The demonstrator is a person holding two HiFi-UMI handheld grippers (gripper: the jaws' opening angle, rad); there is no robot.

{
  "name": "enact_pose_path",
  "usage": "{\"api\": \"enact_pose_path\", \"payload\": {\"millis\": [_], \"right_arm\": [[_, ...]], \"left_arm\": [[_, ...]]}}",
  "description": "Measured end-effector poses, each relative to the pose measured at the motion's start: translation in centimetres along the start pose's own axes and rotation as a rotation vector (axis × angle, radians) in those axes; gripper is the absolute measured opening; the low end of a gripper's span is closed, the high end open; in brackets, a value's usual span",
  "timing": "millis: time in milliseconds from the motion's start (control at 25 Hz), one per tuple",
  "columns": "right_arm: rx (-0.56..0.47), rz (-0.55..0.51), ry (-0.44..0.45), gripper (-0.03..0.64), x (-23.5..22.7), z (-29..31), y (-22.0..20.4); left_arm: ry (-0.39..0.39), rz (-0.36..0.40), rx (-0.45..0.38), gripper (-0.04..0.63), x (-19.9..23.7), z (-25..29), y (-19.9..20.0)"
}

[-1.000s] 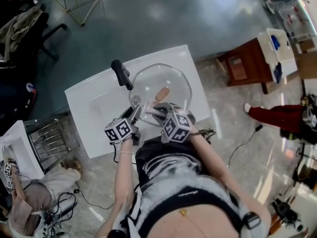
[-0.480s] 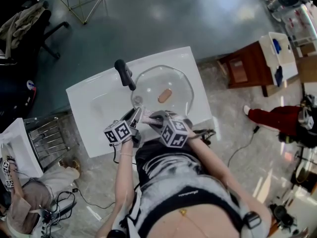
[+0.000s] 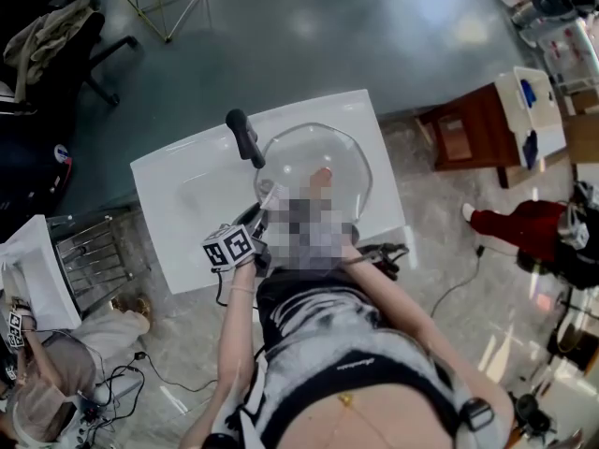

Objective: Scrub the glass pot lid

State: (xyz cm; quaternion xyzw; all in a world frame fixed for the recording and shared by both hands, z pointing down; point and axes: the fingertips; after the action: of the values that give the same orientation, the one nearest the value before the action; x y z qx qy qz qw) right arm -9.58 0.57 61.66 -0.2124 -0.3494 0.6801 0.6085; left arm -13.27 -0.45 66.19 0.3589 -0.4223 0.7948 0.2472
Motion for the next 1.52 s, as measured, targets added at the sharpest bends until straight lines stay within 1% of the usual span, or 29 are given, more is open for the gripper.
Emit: {"api": "enact_pose_path", "payload": {"millis": [80,240,360,440,520,600,720,840,960,1160,1360,1520], "right_arm": [[0.019,0.000,-0.004,0.092,-0.4,0.7,0.3],[0.053,0.025,0.022,0.092,-0.7,1.9,1.3],[0.091,-0.001,0.016,0.092,-0.8,2.6,1.6],[0.109,0.005,0.012,0.091,-0.9,3.0,1.6],[0.138,0.026,0.031,0.091,-1.0,3.3,1.6],[0.175,0.025,0.067,0.091,-1.2,3.6,2.0],[0.231,-0.035,0.120,0.091,-1.4,4.4,2.4],[0.267,-0.099,0.156,0.091,-1.5,4.7,2.2],[0.274,-0.132,0.172,0.092,-1.7,4.8,2.1],[0.271,-0.200,0.151,0.092,-2.5,5.2,1.8],[0.256,-0.215,0.145,0.094,-4.1,5.6,1.7],[0.241,-0.192,0.133,0.094,-5.6,5.9,1.8]], "left_arm": [[0.003,0.006,0.007,0.124,0.0,0.0,-0.1],[0.006,0.012,0.017,0.126,0.0,0.0,-0.1],[0.004,0.008,0.019,0.126,0.1,0.1,-0.3],[-0.003,0.008,0.021,0.124,0.1,0.2,-0.4],[-0.002,0.016,0.029,0.126,0.1,0.1,-0.4],[-0.004,0.019,0.035,0.126,0.0,0.0,-0.2],[-0.008,0.019,0.041,0.126,0.0,0.0,-0.1],[-0.011,0.022,0.049,0.126,-0.1,0.0,-0.2],[-0.011,0.025,0.050,0.126,-0.1,0.0,-0.2],[-0.010,0.028,0.048,0.126,0.0,0.0,-0.3],[-0.008,0.027,0.048,0.126,-0.2,0.1,-0.3],[0.001,0.023,0.042,0.126,-0.1,0.0,-0.3]]}}
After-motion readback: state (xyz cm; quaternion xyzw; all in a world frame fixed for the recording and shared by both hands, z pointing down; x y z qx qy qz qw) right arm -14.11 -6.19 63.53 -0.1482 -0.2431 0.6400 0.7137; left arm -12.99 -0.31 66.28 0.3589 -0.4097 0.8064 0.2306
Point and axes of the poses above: the fingertips, and each gripper's own axes: z forward along the fingers, x to its left, y out of its top, and after that the axes turned 12 degrees about -x, right-handed
